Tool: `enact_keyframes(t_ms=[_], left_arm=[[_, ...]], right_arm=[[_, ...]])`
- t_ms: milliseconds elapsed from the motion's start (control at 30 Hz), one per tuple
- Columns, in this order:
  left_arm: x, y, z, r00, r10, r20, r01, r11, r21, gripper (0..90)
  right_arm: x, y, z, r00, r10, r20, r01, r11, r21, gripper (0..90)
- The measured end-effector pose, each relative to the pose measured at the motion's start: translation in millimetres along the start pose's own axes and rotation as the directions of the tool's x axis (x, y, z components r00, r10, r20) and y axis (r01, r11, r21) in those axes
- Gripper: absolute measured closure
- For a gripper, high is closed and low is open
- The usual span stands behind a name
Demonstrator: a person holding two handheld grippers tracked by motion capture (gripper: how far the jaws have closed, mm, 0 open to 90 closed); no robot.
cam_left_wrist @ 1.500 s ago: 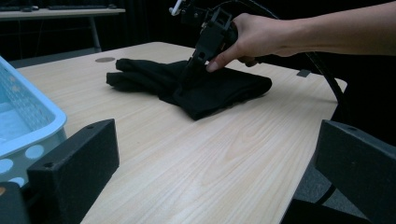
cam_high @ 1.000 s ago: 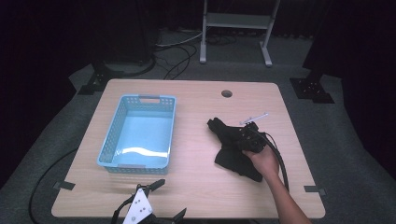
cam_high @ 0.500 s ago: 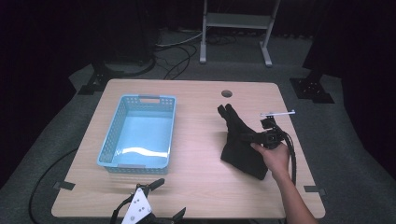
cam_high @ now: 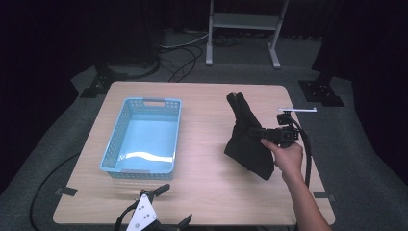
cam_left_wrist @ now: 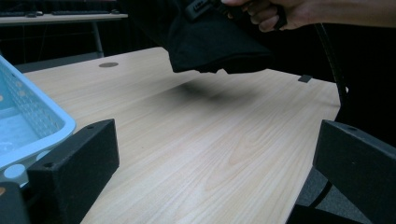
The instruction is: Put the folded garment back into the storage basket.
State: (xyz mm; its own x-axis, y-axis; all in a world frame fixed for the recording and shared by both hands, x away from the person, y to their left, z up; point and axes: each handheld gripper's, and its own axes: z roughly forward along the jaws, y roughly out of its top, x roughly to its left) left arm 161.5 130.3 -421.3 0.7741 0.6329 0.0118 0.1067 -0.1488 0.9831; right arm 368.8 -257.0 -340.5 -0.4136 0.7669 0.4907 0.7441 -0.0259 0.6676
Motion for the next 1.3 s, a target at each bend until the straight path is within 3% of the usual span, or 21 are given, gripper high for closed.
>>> enact_keyframes(t_ms=[400, 1300], left_arm=[[0.2, -0.1, 1.2, 1.0, 0.001, 0.005, -0.001, 1.0, 0.002, 0.0], [0.5, 0.3, 2.1, 0.9998, 0.017, -0.001, -0.017, 0.9998, 0.004, 0.0]], right_arm=[[19.8, 9.9, 1.2, 0.9951, 0.037, -0.091, -0.041, 0.999, -0.036, 70.4], [61.5, 35.9, 25.1, 0.9888, 0.005, -0.149, -0.01, 0.999, -0.03, 70.2]])
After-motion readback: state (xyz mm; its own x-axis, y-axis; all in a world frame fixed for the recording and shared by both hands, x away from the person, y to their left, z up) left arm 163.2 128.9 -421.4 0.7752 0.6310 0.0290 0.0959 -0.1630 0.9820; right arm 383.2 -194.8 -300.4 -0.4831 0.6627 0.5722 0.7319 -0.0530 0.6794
